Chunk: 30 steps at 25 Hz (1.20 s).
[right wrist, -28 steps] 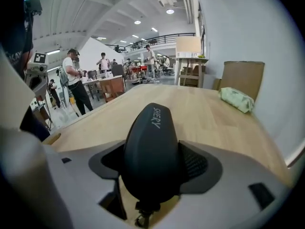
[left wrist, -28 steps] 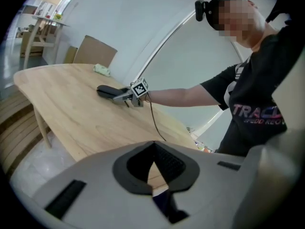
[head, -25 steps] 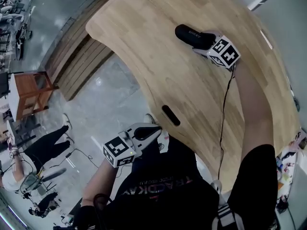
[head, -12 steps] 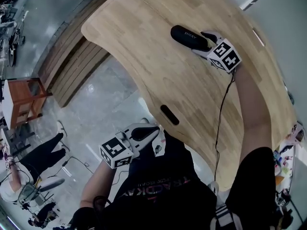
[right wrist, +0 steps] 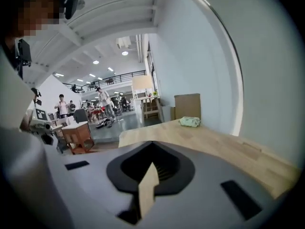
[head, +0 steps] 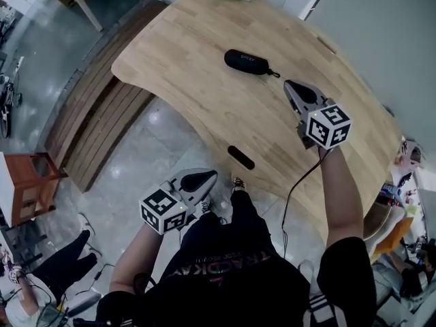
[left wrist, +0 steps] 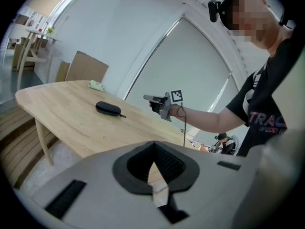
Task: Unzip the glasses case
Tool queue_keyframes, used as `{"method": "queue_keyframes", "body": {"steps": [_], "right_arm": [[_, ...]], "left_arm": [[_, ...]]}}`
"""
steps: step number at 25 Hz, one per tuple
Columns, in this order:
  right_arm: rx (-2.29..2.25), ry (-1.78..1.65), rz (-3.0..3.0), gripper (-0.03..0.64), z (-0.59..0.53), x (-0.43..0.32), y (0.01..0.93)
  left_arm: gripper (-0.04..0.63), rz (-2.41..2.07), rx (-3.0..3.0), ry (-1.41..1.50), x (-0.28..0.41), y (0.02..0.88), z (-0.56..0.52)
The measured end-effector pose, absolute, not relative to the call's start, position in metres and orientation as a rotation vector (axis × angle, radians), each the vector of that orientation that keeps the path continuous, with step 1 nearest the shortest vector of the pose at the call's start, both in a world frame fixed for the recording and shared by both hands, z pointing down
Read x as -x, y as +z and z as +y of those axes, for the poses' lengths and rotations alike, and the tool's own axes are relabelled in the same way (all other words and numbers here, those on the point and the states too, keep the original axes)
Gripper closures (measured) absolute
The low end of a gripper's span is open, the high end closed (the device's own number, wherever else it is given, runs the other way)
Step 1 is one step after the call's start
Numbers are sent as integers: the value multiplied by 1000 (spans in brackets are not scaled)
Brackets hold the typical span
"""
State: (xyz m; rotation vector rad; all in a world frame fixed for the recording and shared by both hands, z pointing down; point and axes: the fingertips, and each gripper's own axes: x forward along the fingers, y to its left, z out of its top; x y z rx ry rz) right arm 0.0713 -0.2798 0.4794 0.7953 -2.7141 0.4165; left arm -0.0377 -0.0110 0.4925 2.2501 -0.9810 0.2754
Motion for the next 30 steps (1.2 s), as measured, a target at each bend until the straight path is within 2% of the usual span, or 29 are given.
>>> {"method": "queue_keyframes", "body": {"steps": [5,15,20,30], "right_arm": [[-922,522,-2743,600,-168,-68,448],[-1044,688,-2742,600,38,-37,441],[-1057,752,-2725,600,87,-36,450],[-1081,784,-2724,600,108,-42,450]], "left_arm": [[584,-948,-2322,241,52,467,3],[583,-840,-2368,200,41,454,79],[584,-813,-2379,230,32,460,107],[584,-874,-2409,234,30,451,110]]}}
